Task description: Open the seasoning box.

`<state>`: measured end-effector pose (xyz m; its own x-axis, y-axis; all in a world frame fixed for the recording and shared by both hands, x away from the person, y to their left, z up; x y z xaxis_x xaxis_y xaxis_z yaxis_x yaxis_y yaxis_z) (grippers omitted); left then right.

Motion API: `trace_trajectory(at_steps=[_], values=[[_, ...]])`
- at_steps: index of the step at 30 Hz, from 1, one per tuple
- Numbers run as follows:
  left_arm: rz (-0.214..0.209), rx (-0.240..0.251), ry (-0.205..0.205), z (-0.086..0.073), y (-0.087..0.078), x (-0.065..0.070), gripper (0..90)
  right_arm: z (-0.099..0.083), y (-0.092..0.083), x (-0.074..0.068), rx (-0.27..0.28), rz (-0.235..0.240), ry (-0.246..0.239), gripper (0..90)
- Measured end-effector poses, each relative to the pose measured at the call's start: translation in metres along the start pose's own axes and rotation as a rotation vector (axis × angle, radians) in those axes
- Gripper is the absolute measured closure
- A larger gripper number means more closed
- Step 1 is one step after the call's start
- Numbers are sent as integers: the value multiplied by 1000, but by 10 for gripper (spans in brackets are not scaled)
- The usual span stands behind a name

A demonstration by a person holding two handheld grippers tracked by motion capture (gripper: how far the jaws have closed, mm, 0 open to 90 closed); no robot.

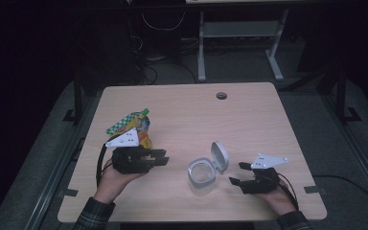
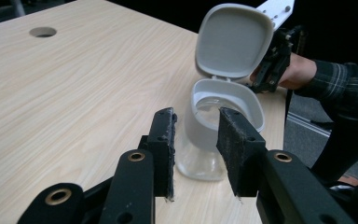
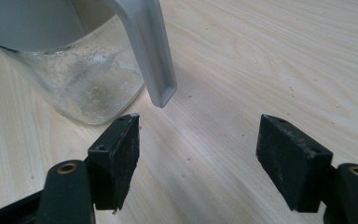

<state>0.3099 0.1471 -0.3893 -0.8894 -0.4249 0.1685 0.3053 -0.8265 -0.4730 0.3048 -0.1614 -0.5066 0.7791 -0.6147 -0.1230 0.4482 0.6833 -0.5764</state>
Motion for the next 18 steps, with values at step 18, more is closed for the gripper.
trace_trajectory(at_steps=[18], values=[[83, -12, -70, -33, -29, -21, 638, 1, -2, 1, 5, -5, 1, 296]])
Point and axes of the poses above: each handheld gripper's, and its own axes: y roughly forward along the jaws, z roughly out of its top, x roughly to its right, the point moved 7 cm from there along y, roughly forward along the jaws, and after that the axes turned 2 degrees about z, right-handed, at the moved point
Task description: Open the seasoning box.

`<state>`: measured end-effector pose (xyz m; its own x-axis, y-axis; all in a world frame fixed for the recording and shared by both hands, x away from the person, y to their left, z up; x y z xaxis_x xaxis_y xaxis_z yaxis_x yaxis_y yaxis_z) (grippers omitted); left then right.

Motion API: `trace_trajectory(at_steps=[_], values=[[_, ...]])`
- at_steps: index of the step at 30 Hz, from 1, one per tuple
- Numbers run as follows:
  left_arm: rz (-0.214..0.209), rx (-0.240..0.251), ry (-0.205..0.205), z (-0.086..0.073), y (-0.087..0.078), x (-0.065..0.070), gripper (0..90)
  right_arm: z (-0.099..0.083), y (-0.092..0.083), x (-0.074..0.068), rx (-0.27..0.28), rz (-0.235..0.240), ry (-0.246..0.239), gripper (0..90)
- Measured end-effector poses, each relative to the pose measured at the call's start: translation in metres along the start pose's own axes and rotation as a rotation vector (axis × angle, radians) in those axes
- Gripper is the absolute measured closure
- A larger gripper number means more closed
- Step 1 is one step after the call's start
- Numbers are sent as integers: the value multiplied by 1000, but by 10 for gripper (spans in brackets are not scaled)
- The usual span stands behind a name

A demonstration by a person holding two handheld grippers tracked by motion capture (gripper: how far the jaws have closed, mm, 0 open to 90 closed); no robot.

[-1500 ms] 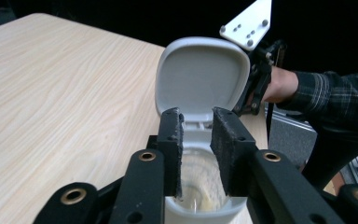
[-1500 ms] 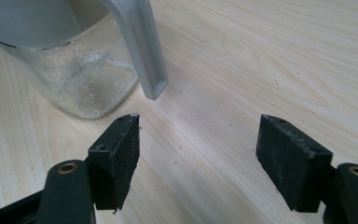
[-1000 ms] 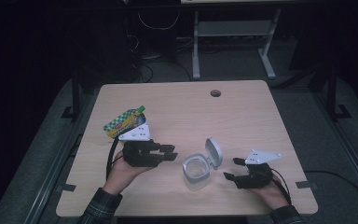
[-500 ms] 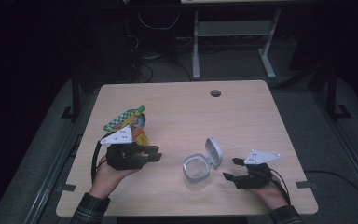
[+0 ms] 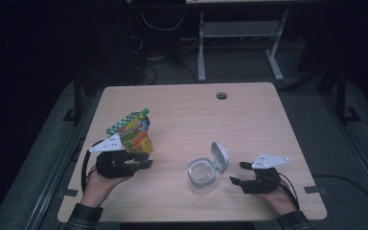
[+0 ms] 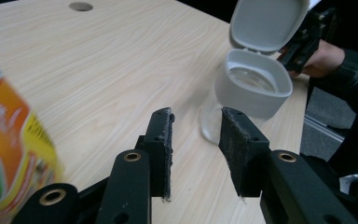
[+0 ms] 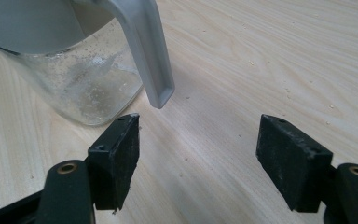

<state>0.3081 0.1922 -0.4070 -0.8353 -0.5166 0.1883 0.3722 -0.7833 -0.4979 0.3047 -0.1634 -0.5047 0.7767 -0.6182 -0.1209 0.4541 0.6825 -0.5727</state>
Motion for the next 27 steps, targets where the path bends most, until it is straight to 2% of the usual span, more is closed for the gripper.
trace_trajectory(at_steps=[8, 22, 27], values=[[41, 0, -25, -11, -15, -10, 637, 0, 0, 0, -1, 1, 1, 296], [138, 8, -74, -25, -44, -38, 607, 1, 0, 0, 4, -1, -6, 296], [172, 10, -78, -27, -52, -49, 602, 1, 1, 0, 4, 1, -7, 296]])
Point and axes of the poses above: each handheld gripper's, and its own axes: y roughly forward along the jaws, z roughly out of its top, x roughly to its right, the point moved 7 cm from there along y, roughly forward along the jaws, and after that the axes turned 2 degrees about z, right-handed, at the moved point
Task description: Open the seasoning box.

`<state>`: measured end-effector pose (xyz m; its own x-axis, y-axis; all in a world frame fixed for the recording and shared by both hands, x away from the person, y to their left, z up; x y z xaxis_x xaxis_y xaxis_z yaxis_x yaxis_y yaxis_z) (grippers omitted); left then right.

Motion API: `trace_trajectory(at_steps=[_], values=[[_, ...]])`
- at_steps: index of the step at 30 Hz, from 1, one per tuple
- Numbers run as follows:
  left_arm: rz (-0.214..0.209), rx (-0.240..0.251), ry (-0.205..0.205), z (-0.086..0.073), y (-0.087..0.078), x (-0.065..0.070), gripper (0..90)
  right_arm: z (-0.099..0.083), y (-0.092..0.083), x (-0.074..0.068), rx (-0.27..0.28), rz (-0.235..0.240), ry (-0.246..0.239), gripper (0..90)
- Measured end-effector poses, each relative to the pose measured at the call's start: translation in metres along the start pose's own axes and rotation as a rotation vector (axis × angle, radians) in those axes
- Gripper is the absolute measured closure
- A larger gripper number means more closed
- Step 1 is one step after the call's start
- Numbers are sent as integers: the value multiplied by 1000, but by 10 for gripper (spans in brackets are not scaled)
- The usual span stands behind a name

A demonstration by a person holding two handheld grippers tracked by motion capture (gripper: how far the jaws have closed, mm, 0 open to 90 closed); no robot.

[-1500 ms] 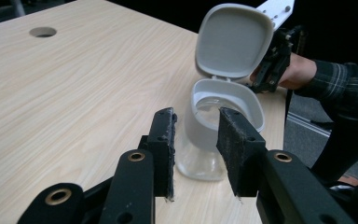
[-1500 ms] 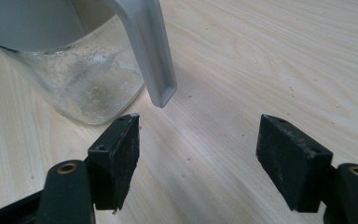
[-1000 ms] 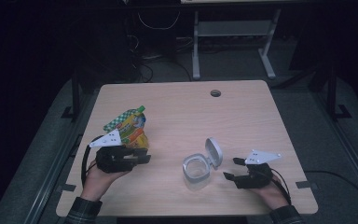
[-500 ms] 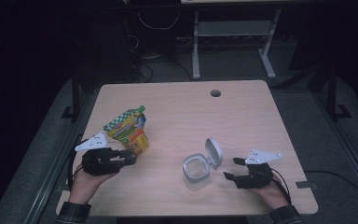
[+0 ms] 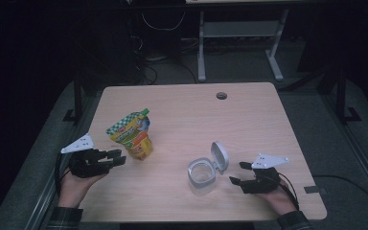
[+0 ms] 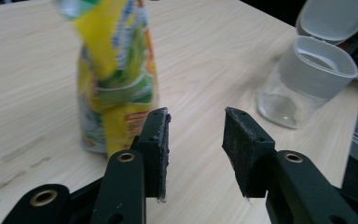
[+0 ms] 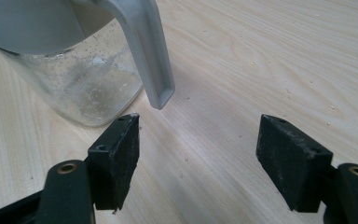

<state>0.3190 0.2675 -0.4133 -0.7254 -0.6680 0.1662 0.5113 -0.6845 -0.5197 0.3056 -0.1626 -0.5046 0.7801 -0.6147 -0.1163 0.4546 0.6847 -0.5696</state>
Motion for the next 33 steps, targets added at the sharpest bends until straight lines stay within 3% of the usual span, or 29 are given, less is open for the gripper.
trace_trajectory(at_steps=[7, 11, 19, 28, 33], values=[[30, 11, 3, 1, -4, -15, 547, 0, 1, -2, -6, 2, 2, 296], [39, 15, 19, 6, 1, -21, 454, 0, 1, -1, -6, 0, 3, 296], [43, 24, 32, 13, 9, -32, 382, 0, 2, -1, -8, 1, 3, 296], [37, 60, 48, 30, 15, -35, 378, 0, 2, -1, -10, 4, 7, 296], [27, 69, 54, 36, 20, -35, 430, 0, 2, -1, -10, 4, 6, 296]])
Point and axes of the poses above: each handheld gripper's, and its own axes: y roughly forward along the jaws, z roughly out of its top, x roughly to its right, the point moved 7 cm from there along y, roughly forward along the jaws, and after that the axes turned 2 degrees about z, right-handed, at the moved point
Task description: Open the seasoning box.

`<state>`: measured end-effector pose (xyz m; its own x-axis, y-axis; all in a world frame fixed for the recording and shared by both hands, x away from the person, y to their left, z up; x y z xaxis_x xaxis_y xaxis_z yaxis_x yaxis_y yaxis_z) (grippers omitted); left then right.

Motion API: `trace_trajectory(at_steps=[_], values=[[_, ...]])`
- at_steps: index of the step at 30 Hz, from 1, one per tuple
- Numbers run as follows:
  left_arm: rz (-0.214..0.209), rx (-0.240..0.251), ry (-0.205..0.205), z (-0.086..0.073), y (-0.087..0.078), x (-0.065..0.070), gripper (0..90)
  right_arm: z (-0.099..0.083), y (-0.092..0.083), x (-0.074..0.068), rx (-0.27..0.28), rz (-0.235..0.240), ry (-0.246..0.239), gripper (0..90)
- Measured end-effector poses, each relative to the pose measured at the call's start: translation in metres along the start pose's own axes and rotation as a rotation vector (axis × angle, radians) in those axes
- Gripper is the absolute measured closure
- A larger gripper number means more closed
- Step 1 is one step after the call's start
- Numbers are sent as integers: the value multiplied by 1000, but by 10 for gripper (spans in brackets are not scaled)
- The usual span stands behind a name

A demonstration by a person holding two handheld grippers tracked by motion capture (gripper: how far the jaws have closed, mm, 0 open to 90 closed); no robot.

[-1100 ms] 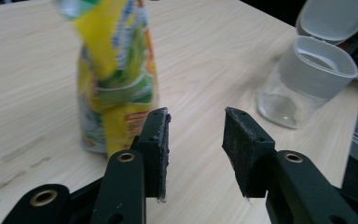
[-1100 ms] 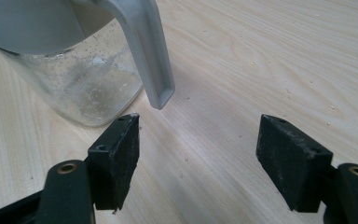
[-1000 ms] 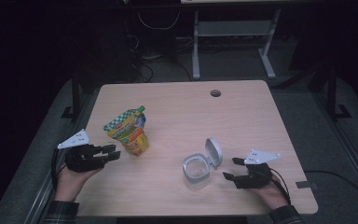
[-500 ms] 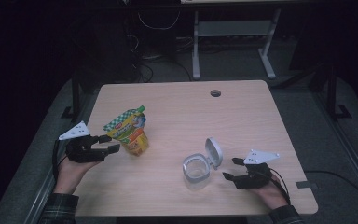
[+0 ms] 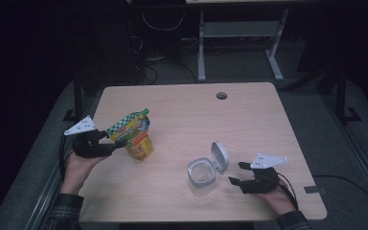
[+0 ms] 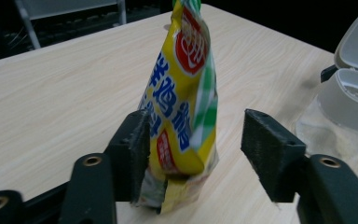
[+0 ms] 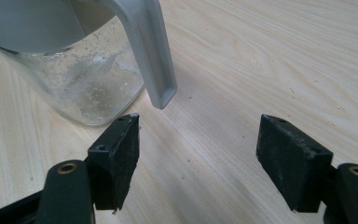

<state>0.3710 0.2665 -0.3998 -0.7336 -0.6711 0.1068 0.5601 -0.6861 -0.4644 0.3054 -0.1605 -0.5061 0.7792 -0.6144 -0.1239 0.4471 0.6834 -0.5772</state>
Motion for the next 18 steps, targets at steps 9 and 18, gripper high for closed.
trace_trajectory(at_steps=[9, 18], values=[[7, 5, 6, 3, 3, -1, 507, 2, -2, -2, 18, 24, -12, 342], [7, 11, -1, 3, 1, -3, 502, 16, 5, -16, 45, 93, -47, 502]])
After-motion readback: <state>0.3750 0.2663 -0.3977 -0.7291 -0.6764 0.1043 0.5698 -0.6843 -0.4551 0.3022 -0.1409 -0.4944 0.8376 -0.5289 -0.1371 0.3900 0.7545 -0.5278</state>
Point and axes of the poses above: each handheld gripper's, and its own axes: y roughly forward along the jaws, z roughly out of its top, x roughly to its right, the point moved 7 cm from there along y, roughly forward along the jaws, and after that the axes turned 2 degrees about z, right-handed, at the moved point
